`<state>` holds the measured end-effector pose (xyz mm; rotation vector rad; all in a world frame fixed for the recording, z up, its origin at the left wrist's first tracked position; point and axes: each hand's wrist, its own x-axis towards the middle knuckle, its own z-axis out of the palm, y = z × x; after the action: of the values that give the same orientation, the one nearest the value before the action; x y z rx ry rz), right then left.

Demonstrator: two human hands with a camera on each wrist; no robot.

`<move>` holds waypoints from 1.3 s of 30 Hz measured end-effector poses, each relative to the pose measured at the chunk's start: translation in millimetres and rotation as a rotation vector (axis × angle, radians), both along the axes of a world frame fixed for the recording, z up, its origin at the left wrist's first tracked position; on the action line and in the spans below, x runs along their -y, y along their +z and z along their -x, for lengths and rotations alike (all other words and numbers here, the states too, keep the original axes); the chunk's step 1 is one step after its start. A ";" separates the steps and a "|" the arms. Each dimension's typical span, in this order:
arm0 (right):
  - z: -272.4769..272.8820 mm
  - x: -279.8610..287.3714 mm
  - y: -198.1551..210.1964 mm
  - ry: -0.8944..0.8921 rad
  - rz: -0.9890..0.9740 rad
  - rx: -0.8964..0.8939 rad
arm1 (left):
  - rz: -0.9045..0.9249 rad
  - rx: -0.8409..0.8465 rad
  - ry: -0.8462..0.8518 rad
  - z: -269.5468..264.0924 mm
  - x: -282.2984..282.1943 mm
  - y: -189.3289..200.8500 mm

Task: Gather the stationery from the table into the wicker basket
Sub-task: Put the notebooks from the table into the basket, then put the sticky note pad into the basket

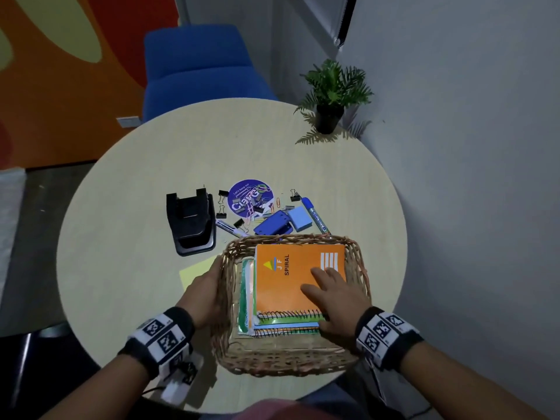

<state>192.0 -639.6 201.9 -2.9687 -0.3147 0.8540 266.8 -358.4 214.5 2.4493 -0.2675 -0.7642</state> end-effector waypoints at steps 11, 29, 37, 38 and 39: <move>1.7 -8.7 11.4 0.015 0.045 -0.032 | -0.167 0.148 0.240 -35.5 -46.9 -40.1; 4.4 -67.8 69.5 -0.226 -0.091 0.022 | -0.148 0.153 0.227 -40.9 -103.7 -29.4; -13.7 -87.4 87.5 -0.578 -0.908 0.025 | 0.418 0.077 0.011 -0.4 -87.2 71.1; -15.3 -86.1 92.1 -0.582 -0.945 -0.011 | 0.411 0.082 -0.066 1.2 -73.0 73.6; -15.5 -82.5 95.0 -0.562 -0.937 -0.042 | 0.410 0.081 -0.130 2.5 -59.0 73.6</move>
<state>207.5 -557.0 297.0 -1.9927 0.1125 0.4901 264.3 -299.3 288.1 2.0897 -0.5611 -0.5949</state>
